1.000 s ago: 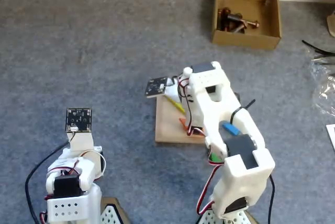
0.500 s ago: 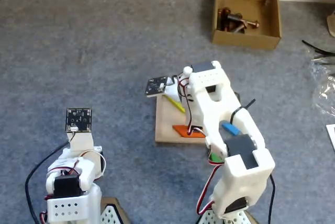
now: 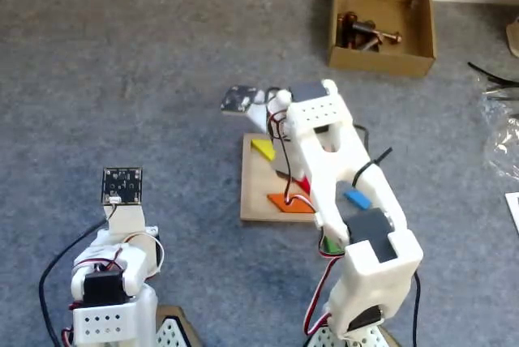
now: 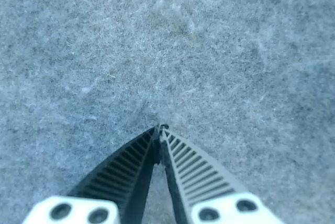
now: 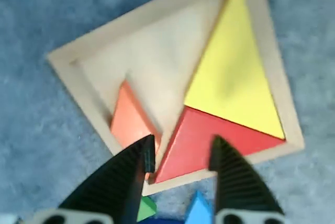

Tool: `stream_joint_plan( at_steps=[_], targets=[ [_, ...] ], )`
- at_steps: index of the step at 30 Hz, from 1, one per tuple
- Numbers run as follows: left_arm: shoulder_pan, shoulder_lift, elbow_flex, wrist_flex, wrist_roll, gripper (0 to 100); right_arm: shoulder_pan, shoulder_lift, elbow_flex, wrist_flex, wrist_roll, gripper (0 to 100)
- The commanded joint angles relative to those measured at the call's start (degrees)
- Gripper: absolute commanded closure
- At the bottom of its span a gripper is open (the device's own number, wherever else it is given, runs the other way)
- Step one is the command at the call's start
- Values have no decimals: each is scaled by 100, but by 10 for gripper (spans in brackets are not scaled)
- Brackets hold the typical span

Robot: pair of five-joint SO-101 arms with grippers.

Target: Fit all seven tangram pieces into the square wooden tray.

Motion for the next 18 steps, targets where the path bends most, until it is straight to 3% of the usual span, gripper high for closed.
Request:
stream_joint_plan(
  at_steps=[1,11,15,18],
  targets=[
    [-48,40,119,44,9,995,347,-215,-523,84,-659,960],
    [-48,40,119,44,9,995,1508,-215,-1464,1710,-932,995],
    [-48,40,119,44,9,995,2079,-215,-1921,1851,-1609,995],
    [-48,40,119,44,9,995,2422,-224,-2026,1851,-1705,995]
  ],
)
